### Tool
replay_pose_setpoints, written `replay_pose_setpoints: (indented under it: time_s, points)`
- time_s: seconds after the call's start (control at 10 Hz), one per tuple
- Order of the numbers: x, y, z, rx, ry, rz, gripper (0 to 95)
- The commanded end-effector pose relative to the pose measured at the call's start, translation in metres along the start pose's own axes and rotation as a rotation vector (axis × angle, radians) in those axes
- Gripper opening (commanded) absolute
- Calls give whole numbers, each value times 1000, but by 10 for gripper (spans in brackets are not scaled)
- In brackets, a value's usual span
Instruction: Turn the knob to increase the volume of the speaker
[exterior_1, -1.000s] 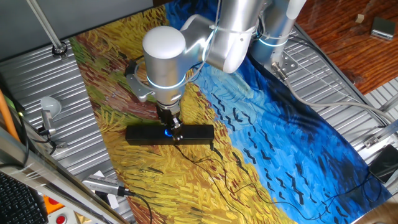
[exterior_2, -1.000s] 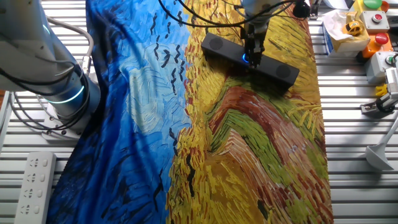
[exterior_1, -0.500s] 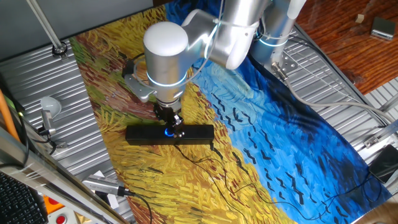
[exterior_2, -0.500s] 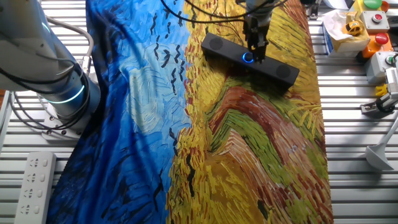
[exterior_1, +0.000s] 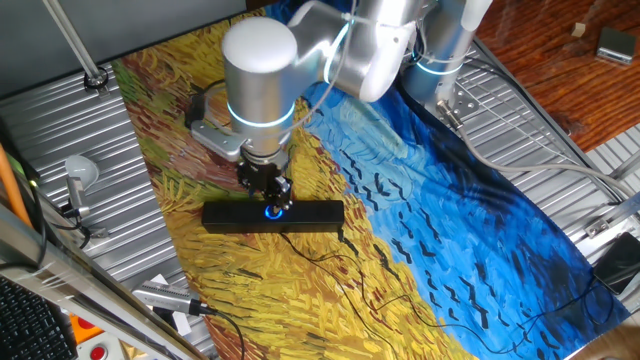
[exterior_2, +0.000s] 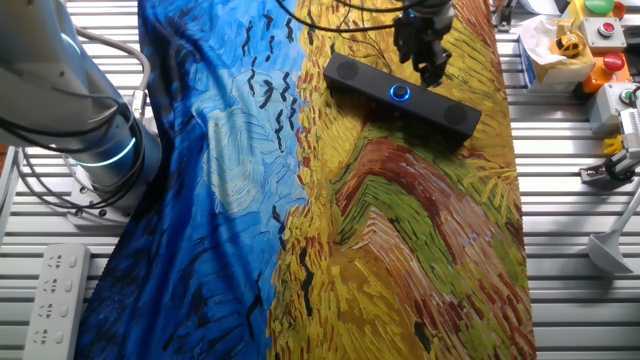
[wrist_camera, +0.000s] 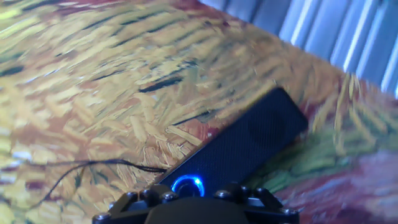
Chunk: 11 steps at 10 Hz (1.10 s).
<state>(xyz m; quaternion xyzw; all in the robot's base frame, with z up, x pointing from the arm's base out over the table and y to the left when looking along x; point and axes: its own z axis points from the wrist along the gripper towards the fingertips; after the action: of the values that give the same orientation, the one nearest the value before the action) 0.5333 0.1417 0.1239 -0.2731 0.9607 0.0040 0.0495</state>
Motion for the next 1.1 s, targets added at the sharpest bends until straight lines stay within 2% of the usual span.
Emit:
replay_pose_setpoints:
  time_s: [0.1, 0.2, 0.3, 0.5, 0.9, 1.1]
  points:
    - [-2, -1, -3, -2, -11, 14, 190]
    - [-2, -1, -3, 19, 6, 22, 0]
    - [-2, -1, -3, 37, 24, 22, 0]
    - [-2, -1, -3, 34, 20, 48, 0]
    - [1, -5, -5, 30, 18, 27, 0]
    - [27, -40, -4, 16, 13, -71, 0]
